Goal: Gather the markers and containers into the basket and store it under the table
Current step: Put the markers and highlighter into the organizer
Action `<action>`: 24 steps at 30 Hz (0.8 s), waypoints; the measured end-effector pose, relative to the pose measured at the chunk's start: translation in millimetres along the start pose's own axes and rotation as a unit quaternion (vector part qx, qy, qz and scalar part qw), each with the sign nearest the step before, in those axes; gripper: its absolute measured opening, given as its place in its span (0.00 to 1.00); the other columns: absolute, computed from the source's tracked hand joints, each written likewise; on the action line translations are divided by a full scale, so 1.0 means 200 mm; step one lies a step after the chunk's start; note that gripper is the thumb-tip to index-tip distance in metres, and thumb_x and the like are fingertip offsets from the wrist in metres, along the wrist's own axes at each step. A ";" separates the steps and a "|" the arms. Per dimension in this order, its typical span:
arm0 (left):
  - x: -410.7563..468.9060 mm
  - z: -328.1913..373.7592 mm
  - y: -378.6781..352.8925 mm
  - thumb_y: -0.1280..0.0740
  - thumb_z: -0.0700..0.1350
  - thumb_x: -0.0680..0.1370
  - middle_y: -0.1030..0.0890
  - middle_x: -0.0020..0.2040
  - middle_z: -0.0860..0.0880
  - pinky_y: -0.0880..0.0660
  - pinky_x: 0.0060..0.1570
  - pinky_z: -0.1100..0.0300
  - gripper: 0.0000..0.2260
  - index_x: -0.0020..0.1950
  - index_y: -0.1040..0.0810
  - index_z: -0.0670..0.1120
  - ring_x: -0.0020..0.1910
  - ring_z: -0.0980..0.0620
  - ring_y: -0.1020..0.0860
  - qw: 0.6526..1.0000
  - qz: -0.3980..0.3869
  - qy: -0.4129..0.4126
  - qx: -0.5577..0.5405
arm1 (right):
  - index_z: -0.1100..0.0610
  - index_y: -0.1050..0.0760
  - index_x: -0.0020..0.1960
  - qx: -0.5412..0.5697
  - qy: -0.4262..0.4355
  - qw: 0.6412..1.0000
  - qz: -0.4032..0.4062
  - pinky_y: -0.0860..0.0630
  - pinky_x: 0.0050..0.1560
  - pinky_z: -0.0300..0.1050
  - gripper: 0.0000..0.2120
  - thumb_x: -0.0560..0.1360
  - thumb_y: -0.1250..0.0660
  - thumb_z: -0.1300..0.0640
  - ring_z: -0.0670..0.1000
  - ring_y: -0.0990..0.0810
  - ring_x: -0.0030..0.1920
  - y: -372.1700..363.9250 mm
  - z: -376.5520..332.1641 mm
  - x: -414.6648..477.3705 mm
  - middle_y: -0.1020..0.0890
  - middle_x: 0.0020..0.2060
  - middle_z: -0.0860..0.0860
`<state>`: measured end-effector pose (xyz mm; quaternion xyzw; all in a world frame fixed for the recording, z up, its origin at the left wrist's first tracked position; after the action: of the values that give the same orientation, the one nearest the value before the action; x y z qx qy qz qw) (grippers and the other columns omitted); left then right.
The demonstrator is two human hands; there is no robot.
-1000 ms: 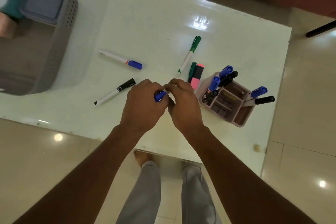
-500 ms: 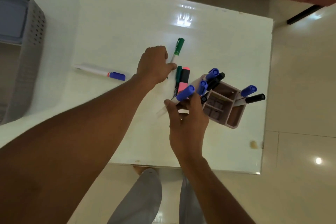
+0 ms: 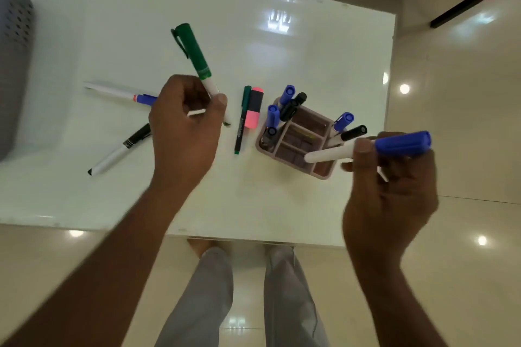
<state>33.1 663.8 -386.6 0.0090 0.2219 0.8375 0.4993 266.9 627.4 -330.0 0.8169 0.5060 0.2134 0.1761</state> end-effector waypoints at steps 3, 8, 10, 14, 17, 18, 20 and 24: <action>-0.31 0.14 -0.03 0.29 0.38 0.75 0.18 0.45 0.52 0.23 0.43 0.68 0.08 0.51 0.24 0.45 0.45 0.57 0.18 0.996 -0.009 0.006 -0.083 | 0.60 0.26 0.52 -0.056 0.019 0.998 0.000 0.19 0.43 0.39 0.09 0.76 0.31 0.57 0.51 0.18 0.41 0.10 0.09 0.06 0.20 0.42 0.49; -0.60 0.20 -0.26 0.29 0.38 0.75 0.18 0.48 0.52 0.20 0.48 0.62 0.10 0.53 0.24 0.46 0.49 0.52 0.18 0.992 -0.044 -0.021 -0.120 | 0.62 0.23 0.50 -0.057 0.023 0.994 -0.092 0.21 0.48 0.33 0.06 0.75 0.29 0.62 0.47 0.19 0.44 0.03 0.28 0.07 0.18 0.45 0.52; -0.63 0.20 -0.34 0.29 0.40 0.75 0.18 0.48 0.53 0.20 0.49 0.61 0.09 0.53 0.24 0.46 0.49 0.54 0.18 0.993 -0.047 -0.030 -0.101 | 0.62 0.21 0.53 -0.050 -0.005 0.992 -0.120 0.20 0.50 0.37 0.08 0.75 0.29 0.62 0.46 0.19 0.45 -0.02 0.36 0.06 0.17 0.46 0.52; -0.63 0.16 -0.47 0.29 0.40 0.75 0.20 0.47 0.60 0.22 0.49 0.68 0.10 0.53 0.25 0.50 0.47 0.60 0.20 0.995 -0.054 -0.057 -0.054 | 0.58 0.21 0.56 -0.072 -0.035 0.987 -0.142 0.21 0.45 0.35 0.10 0.76 0.30 0.58 0.44 0.20 0.42 -0.09 0.48 0.08 0.16 0.47 0.50; -0.63 0.09 -0.54 0.28 0.41 0.75 0.22 0.46 0.62 0.27 0.48 0.76 0.10 0.54 0.23 0.48 0.46 0.66 0.21 0.996 -0.066 -0.051 -0.011 | 0.57 0.23 0.58 -0.055 -0.066 0.986 -0.140 0.25 0.41 0.28 0.13 0.75 0.28 0.56 0.46 0.20 0.43 -0.09 0.52 0.08 0.18 0.46 0.46; -0.63 0.06 -0.56 0.28 0.41 0.75 0.22 0.47 0.60 0.27 0.48 0.77 0.10 0.55 0.22 0.47 0.46 0.66 0.21 0.997 -0.068 -0.044 -0.001 | 0.57 0.24 0.58 -0.042 -0.082 0.987 -0.131 0.25 0.40 0.28 0.14 0.74 0.27 0.56 0.45 0.20 0.43 -0.07 0.53 0.08 0.19 0.46 0.46; -0.65 0.02 -0.59 0.28 0.42 0.75 0.20 0.49 0.57 0.26 0.49 0.76 0.11 0.56 0.22 0.45 0.47 0.62 0.20 0.997 -0.068 -0.039 0.010 | 0.58 0.25 0.58 -0.020 -0.095 0.990 -0.103 0.24 0.39 0.29 0.14 0.74 0.27 0.59 0.43 0.20 0.43 0.00 0.51 0.08 0.20 0.45 0.46; -0.68 0.02 -0.63 0.28 0.42 0.75 0.17 0.52 0.50 0.26 0.50 0.75 0.12 0.57 0.22 0.43 0.48 0.56 0.19 0.996 -0.052 -0.064 0.033 | 0.59 0.22 0.56 0.017 -0.044 0.990 -0.132 0.25 0.39 0.28 0.13 0.73 0.33 0.67 0.40 0.20 0.45 0.13 0.42 0.05 0.18 0.46 0.46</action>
<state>206.3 601.3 -403.4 0.0674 0.2170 0.8001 0.5552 335.2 619.2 -385.7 0.7542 0.6048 0.1434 0.2115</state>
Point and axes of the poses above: each hand's wrist, its own x-axis towards the middle knuckle, its own y-axis out of the back of the hand, z = x × y, the point moved 4 cm from there along x, towards the middle knuckle
